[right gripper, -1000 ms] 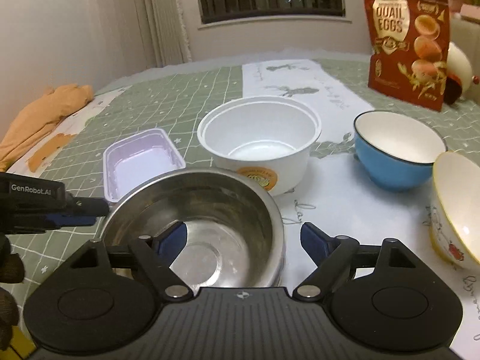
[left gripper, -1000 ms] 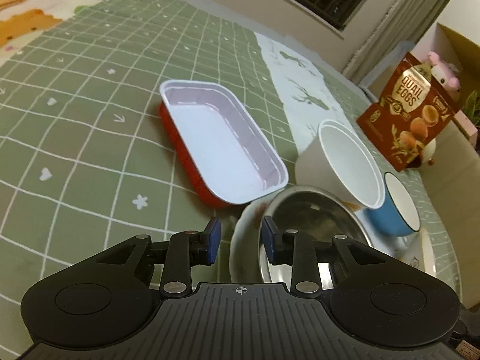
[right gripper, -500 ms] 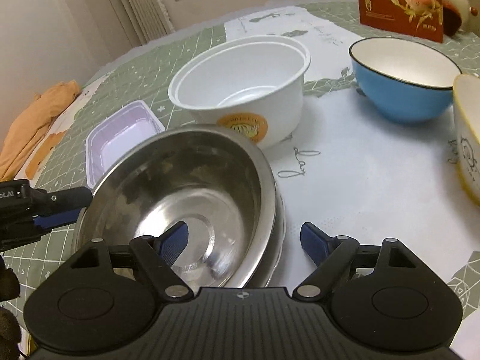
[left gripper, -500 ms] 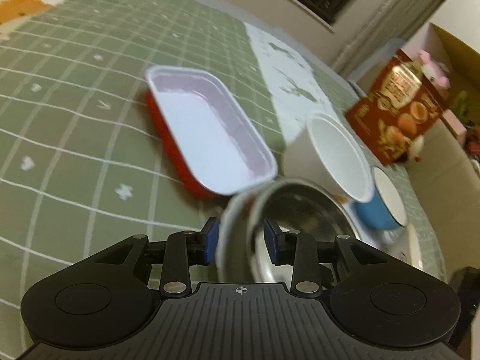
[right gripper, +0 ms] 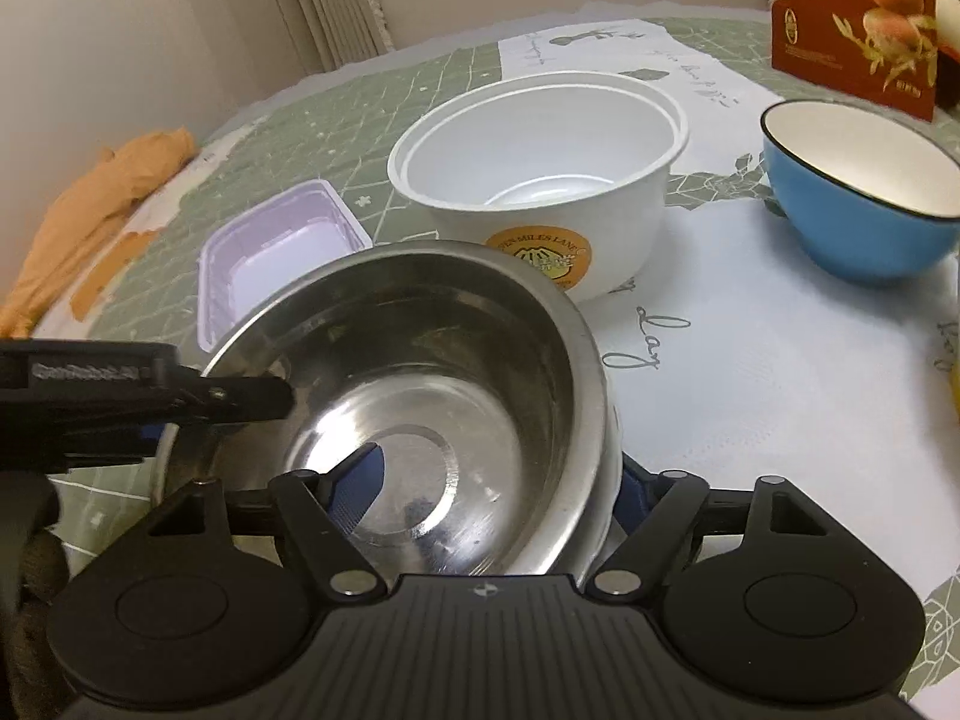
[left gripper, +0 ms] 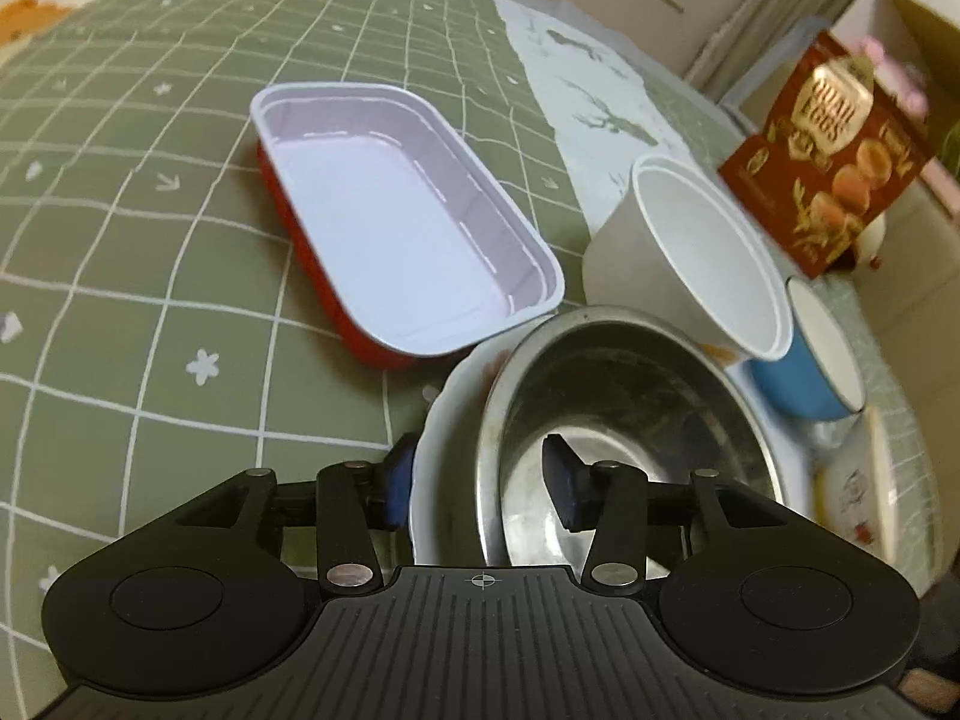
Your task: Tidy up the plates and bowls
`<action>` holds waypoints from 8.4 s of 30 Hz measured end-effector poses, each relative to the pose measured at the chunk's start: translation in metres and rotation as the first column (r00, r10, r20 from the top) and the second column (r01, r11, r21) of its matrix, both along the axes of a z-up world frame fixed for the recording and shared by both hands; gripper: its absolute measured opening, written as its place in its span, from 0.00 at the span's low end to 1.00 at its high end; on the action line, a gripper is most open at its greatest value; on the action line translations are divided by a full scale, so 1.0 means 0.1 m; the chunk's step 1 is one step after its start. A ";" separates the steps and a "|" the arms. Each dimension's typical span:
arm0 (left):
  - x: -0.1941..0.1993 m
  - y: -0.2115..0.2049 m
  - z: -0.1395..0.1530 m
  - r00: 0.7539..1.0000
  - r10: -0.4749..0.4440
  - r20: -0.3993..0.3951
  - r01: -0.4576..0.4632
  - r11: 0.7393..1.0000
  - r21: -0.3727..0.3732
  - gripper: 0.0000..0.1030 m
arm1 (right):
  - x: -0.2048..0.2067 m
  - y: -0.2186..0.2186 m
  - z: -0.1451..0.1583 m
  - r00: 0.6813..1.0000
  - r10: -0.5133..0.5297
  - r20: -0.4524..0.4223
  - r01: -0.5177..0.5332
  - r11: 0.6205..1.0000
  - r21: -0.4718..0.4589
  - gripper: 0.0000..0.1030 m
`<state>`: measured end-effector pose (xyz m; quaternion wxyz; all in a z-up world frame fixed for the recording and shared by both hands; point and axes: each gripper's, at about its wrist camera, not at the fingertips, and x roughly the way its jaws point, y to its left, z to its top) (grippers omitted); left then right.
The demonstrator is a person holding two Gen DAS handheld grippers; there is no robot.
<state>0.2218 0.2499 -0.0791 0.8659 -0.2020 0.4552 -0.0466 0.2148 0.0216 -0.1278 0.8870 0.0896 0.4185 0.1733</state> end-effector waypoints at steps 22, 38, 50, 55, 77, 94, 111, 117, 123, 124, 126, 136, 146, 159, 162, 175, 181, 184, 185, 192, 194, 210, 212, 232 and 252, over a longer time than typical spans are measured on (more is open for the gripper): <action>0.23 -0.42 0.00 0.994 -0.104 -0.024 0.104 0.995 -0.015 0.48 | -0.07 -0.40 -0.02 0.996 -0.085 0.031 0.086 0.996 -0.019 0.71; 0.16 -0.43 0.11 0.996 -0.087 0.003 0.087 0.996 0.012 0.46 | -0.08 -0.41 -0.04 0.996 -0.075 0.043 0.076 0.997 -0.029 0.71; -0.33 -0.78 1.01 0.900 0.076 0.429 -0.102 0.994 0.038 0.41 | -0.75 -1.37 0.90 0.809 -0.207 0.550 0.254 0.967 -0.009 0.81; -0.54 -1.51 1.19 0.792 -0.038 0.609 0.078 0.996 -0.041 0.39 | -0.73 -2.16 1.04 0.822 -0.271 0.502 0.323 0.946 -0.019 0.82; -0.29 -2.99 0.62 0.952 -0.087 0.295 0.056 0.992 0.109 0.18 | 0.47 -3.22 0.38 0.955 -0.245 0.164 0.238 0.969 0.061 0.82; -0.21 -2.95 0.49 0.973 -0.025 0.231 0.031 0.999 -0.021 0.19 | 0.39 -3.08 0.18 0.964 -0.243 0.106 0.251 0.966 -0.061 0.82; 0.28 -3.02 0.02 0.999 -0.016 0.031 0.016 1.000 0.008 0.22 | 0.56 -3.06 0.00 0.991 -0.133 -0.035 0.134 0.990 0.042 0.61; 0.22 -2.99 -0.05 0.998 -0.053 0.024 0.054 0.997 -0.056 0.19 | 0.63 -2.86 -0.11 0.986 -0.090 -0.139 0.104 0.990 0.092 0.52; -0.02 -2.79 0.03 1.000 -0.010 -0.007 0.010 1.000 0.000 0.20 | 0.55 -2.62 0.05 0.990 -0.058 -0.126 0.074 0.989 0.130 0.55; -0.08 -2.75 0.04 1.000 -0.002 -0.016 0.002 1.000 0.014 0.21 | 0.54 -2.54 0.07 0.992 -0.035 -0.123 0.052 0.990 0.133 0.55; -0.16 -2.67 0.03 0.999 0.008 -0.036 -0.007 1.000 0.028 0.21 | 0.52 -2.40 0.09 0.993 0.000 -0.119 0.015 0.992 0.124 0.55; -0.23 -2.62 0.04 1.000 -0.008 0.012 0.008 1.000 -0.015 0.21 | 0.33 -2.45 -0.04 0.993 0.018 -0.116 -0.005 0.993 0.115 0.54; -0.09 -2.48 0.12 0.994 0.062 0.085 -0.062 0.998 0.001 0.20 | 0.36 -2.47 -0.08 0.988 0.051 -0.148 -0.022 0.981 0.191 0.54; -0.17 -2.46 0.12 0.998 0.045 0.032 -0.045 0.999 -0.005 0.20 | 0.31 -2.50 0.01 0.996 0.041 -0.081 -0.026 0.984 0.177 0.52; -0.15 -2.51 0.09 0.998 0.037 0.046 -0.038 0.999 0.017 0.22 | 0.33 -2.51 -0.04 0.994 0.041 -0.099 -0.022 0.982 0.189 0.49; 0.06 -2.55 0.10 0.996 -0.019 0.088 0.015 0.999 0.048 0.24 | 0.41 -2.55 -0.04 0.996 0.005 -0.094 0.014 0.980 0.198 0.50; 0.01 -2.52 0.10 0.996 -0.017 0.085 0.015 1.000 0.022 0.23 | 0.40 -2.57 -0.04 0.996 0.022 -0.092 -0.002 0.978 0.210 0.53; -0.06 -2.44 0.15 0.994 0.004 0.107 -0.006 1.000 0.010 0.23 | 0.35 -2.65 0.07 0.999 -0.008 -0.040 0.016 0.978 0.208 0.54; -0.10 -2.41 0.19 0.991 0.017 0.131 -0.019 1.000 0.015 0.23 | 0.33 -2.67 0.12 1.000 -0.020 -0.016 0.023 0.979 0.201 0.54; 0.36 -2.28 0.61 0.987 -0.036 0.156 0.034 0.999 0.016 0.23 | 0.49 -2.90 0.63 0.967 -0.212 0.140 0.190 0.969 0.156 0.66; 0.71 -2.30 0.65 0.987 -0.123 0.102 0.126 0.992 -0.023 0.23 | 0.77 -2.95 0.71 0.981 -0.183 0.072 0.167 0.968 0.186 0.80; 1.85 -2.53 0.13 0.986 -0.164 -0.032 0.166 0.983 0.079 0.24 | 1.76 -2.80 -0.12 0.978 -0.076 -0.193 0.135 0.939 0.316 0.49; 1.92 -2.60 0.07 0.984 -0.174 -0.044 0.178 0.979 0.103 0.24 | 1.82 -2.77 -0.19 0.974 -0.076 -0.215 0.142 0.939 0.313 0.47; 1.85 -3.05 0.09 0.954 -0.295 -0.057 0.299 0.916 0.266 0.36 | 1.81 -2.71 -0.17 0.979 -0.055 -0.199 0.117 0.941 0.319 0.43; 1.20 -3.00 0.72 0.963 -0.255 0.081 0.231 0.946 0.226 0.36 | 1.16 -2.74 0.55 0.998 -0.063 -0.019 0.066 0.941 0.331 0.43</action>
